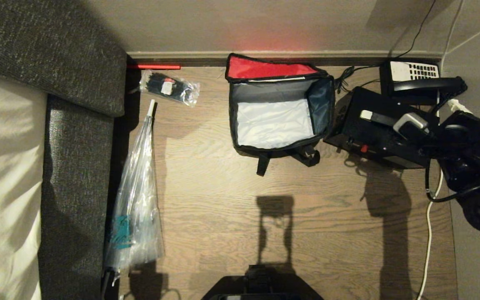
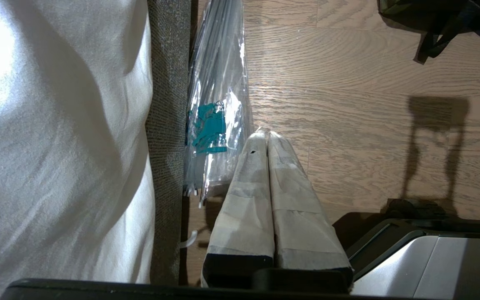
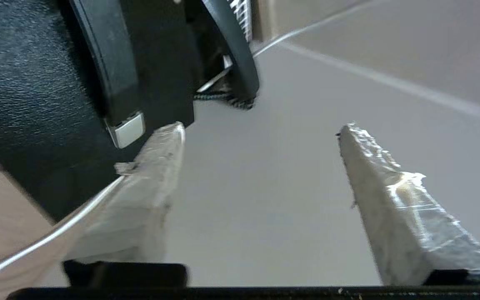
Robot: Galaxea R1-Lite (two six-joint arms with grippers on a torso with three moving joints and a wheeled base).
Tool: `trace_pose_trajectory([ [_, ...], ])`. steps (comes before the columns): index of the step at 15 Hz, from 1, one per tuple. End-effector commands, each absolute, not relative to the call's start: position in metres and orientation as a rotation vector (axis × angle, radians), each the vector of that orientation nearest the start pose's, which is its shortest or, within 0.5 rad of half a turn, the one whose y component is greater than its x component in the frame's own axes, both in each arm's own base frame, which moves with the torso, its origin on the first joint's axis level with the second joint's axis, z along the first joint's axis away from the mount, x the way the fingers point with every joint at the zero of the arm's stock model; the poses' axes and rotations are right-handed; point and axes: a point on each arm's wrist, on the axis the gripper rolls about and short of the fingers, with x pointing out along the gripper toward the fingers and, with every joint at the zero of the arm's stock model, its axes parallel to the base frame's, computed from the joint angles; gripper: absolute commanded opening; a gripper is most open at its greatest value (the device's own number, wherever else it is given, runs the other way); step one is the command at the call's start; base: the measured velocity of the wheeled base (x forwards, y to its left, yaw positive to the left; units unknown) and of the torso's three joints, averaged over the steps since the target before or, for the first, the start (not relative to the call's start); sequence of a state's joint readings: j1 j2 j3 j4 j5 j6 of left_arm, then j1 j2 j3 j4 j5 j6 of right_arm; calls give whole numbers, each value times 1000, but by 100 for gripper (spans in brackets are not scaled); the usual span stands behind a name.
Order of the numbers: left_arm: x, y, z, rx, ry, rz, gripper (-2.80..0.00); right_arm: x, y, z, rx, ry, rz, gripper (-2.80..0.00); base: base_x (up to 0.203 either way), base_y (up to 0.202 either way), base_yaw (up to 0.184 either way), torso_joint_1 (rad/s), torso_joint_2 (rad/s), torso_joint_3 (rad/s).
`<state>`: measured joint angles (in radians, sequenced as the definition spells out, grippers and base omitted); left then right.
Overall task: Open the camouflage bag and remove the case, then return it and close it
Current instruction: Grip the handle again
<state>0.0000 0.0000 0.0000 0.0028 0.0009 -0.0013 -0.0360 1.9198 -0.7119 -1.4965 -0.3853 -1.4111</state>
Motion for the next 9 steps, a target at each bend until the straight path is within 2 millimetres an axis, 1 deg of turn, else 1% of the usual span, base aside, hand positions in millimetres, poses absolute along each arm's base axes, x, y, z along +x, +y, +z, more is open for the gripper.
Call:
trace_pose_trajectory([
  [1, -23, 0, 75, -2, 3, 2, -280, 342, -20, 149, -1376, 111, -509, 0, 0, 0, 0, 0, 0, 0],
  [2, -23, 0, 75, -2, 4, 2, -280, 344, -11, 146, -1375, 101, -484, 0, 0, 0, 0, 0, 0, 0],
  [3, -23, 0, 75, -2, 3, 2, -280, 346, -8, 142, -1373, 102, -465, 0, 0, 0, 0, 0, 0, 0],
  [4, -23, 0, 75, -2, 4, 2, -280, 347, -7, 138, -1371, 109, -456, 0, 0, 0, 0, 0, 0, 0],
  [5, -23, 0, 75, -2, 3, 2, -280, 348, -8, 139, -1379, 108, -463, 0, 0, 0, 0, 0, 0, 0],
  [9, -23, 0, 75, -2, 3, 2, -280, 359, -9, 131, -1364, 135, -483, 0, 0, 0, 0, 0, 0, 0],
])
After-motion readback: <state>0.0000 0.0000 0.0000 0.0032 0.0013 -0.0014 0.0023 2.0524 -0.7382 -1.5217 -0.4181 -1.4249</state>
